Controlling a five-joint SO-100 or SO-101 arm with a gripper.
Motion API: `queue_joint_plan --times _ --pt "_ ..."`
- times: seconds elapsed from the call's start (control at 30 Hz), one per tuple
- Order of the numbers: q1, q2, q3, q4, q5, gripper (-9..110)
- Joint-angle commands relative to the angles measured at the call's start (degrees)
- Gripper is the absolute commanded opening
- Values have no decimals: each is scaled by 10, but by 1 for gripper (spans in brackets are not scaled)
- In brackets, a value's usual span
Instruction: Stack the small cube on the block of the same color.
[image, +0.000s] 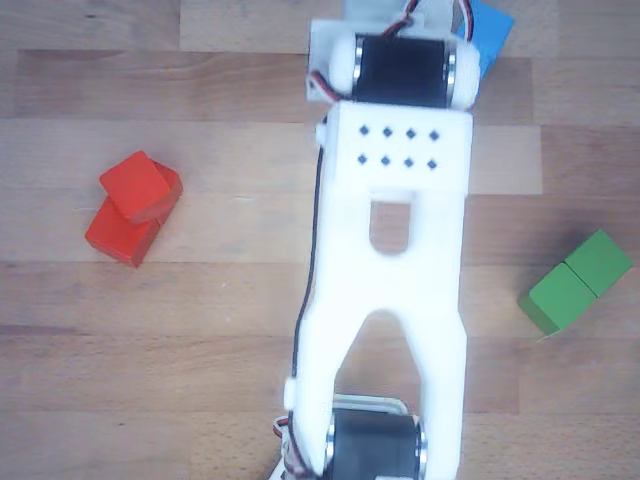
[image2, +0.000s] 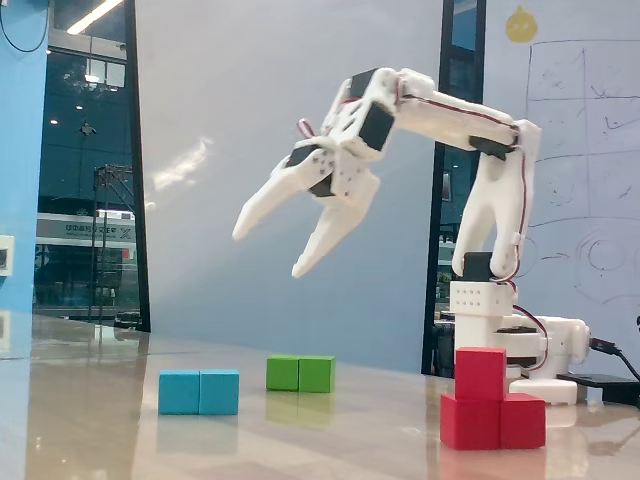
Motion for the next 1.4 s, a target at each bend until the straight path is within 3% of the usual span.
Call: queue_joint_plan --times 0.0,0.4,0.67,1.1,1.37 --pt "4 133 76 -59 4 29" --pt "8 400 388 -238 4 29" --pt "10 521 508 -267 4 28" --pt "10 726 681 -263 3 0" --pt "8 815 753 -262 3 0"
